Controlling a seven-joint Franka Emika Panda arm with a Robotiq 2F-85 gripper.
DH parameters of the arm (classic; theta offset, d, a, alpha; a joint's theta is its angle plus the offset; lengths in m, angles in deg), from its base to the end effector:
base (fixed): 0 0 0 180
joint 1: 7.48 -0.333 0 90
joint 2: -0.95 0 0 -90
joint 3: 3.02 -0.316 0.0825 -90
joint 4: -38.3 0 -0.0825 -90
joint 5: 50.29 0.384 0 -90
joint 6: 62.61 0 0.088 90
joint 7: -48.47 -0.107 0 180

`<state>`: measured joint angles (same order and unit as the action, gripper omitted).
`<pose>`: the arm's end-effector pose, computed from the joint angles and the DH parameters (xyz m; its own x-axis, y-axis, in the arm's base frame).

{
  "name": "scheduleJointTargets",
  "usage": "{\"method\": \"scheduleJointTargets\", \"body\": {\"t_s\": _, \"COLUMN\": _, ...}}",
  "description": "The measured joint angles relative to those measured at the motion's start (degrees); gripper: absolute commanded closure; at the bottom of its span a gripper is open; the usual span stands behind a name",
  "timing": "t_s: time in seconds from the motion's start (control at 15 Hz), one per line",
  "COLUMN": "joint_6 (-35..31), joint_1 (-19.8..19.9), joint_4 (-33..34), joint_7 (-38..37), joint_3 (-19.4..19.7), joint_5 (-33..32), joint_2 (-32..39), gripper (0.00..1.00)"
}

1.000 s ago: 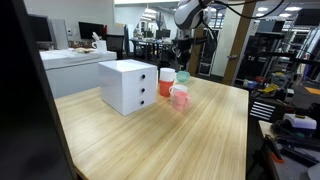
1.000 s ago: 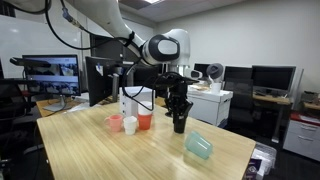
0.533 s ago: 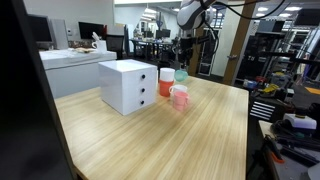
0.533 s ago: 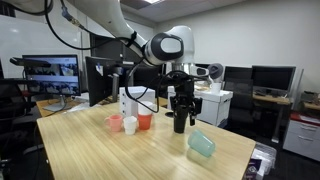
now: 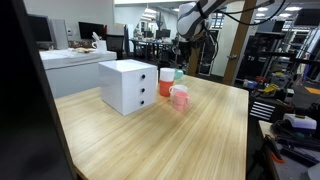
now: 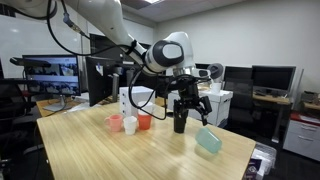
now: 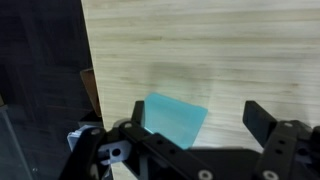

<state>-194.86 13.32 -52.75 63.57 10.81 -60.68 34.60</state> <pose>0.5949 -0.3843 0.3155 0.9843 -0.1716 0.0417 -0.1762 -0.9376 0.2998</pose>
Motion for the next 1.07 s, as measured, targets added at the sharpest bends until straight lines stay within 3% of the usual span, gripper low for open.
{"method": "scheduleJointTargets", "body": {"t_s": 0.53, "joint_6": -7.5, "joint_1": -0.8, "joint_4": 0.6, "joint_7": 0.0, "joint_3": 0.7, "joint_5": -2.9, "joint_2": 3.0, "gripper": 0.00}}
{"method": "scheduleJointTargets", "body": {"t_s": 1.07, "joint_6": -8.1, "joint_1": -2.1, "joint_4": 3.5, "joint_7": -1.3, "joint_3": 0.7, "joint_5": -3.1, "joint_2": 4.9, "gripper": 0.00}}
